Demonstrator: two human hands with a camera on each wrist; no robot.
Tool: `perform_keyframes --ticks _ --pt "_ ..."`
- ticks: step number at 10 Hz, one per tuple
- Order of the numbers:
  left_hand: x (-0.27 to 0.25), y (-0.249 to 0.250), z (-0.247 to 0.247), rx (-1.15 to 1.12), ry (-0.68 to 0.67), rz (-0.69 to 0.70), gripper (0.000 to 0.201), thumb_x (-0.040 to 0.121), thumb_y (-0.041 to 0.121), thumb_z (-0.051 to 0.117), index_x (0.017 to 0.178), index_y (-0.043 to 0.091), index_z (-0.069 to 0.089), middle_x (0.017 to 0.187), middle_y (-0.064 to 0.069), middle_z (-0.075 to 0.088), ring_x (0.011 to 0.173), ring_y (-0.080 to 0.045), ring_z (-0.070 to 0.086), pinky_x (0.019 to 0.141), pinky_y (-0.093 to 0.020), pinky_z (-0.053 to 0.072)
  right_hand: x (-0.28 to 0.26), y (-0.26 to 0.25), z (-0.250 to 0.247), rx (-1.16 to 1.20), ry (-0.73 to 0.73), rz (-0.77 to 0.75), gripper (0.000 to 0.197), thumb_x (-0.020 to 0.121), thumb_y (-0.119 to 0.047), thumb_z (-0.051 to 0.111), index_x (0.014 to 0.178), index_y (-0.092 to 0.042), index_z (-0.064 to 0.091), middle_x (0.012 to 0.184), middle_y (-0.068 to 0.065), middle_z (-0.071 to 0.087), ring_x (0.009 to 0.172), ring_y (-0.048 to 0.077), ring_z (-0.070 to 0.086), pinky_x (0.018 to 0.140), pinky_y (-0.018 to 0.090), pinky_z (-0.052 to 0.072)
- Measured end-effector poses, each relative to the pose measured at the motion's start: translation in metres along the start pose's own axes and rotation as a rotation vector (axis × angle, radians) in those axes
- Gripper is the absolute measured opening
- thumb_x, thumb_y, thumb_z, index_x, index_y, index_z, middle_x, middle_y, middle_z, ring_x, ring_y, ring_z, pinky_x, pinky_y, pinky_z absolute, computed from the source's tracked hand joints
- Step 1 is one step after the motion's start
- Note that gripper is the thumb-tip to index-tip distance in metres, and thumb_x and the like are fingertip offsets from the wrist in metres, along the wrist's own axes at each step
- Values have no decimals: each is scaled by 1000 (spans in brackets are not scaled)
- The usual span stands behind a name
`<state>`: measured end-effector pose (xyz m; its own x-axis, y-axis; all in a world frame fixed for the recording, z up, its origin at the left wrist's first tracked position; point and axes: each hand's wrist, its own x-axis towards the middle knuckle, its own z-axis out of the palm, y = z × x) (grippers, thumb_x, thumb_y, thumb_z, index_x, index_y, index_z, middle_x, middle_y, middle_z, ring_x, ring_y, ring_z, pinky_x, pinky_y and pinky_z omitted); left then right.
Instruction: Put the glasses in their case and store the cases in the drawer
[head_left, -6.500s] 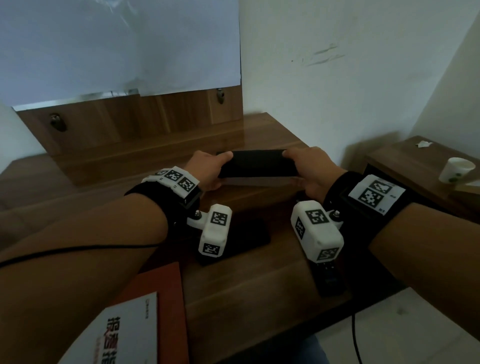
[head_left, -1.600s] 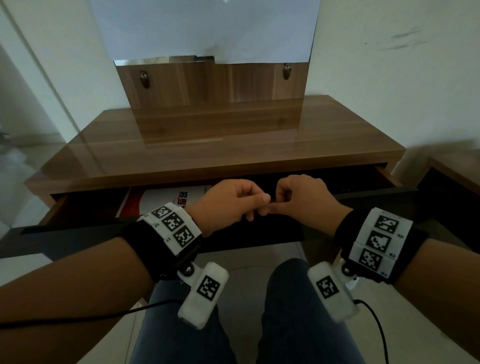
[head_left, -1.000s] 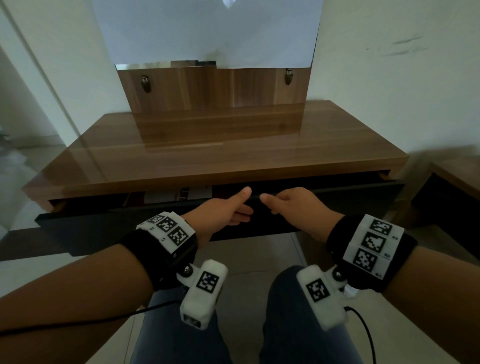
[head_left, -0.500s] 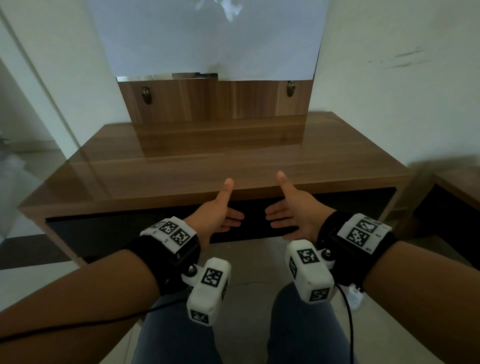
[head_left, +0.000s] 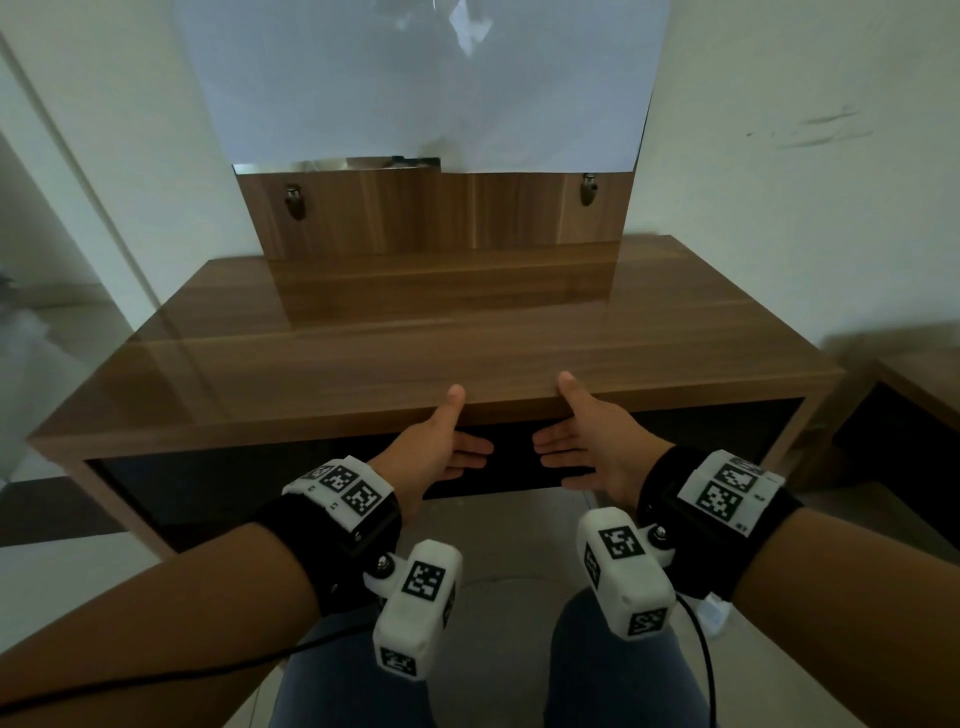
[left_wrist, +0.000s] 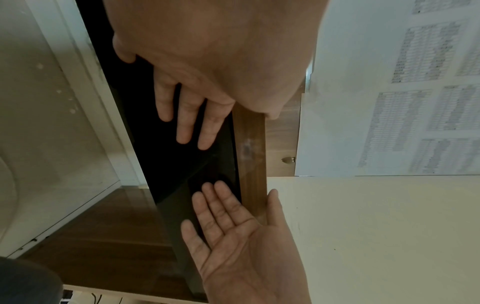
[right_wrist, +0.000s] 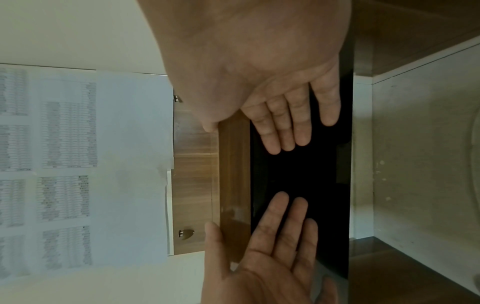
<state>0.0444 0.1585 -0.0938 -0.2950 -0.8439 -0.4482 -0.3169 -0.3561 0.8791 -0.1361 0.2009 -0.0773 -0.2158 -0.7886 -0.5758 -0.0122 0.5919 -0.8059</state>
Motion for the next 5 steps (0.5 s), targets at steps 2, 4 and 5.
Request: perform_keyframes --ticks 2,4,5 --pt "-5 2 2 -3 -20 -10 79 89 70 22 101 9 70 120 -9 68 110 -17 62 104 -32 42 -6 0 1 -52 -35 -5 82 88 -73 29 102 -4 71 109 10 70 103 24 62 95 46 43" --pt "-24 14 3 82 -65 -14 77 93 66 20 120 12 67 118 1 64 85 -4 56 76 -23 35 -19 -3 6 -76 -90 -60 79 87 -73 30 101 -7 72 107 9 73 102 24 65 93 47 45" --pt "-28 16 3 84 -37 -3 74 87 73 24 107 22 73 119 7 67 109 -13 56 107 -43 28 -27 -6 9 -86 -74 -126 77 88 -72 30 102 -8 71 106 8 73 101 25 66 96 47 45"
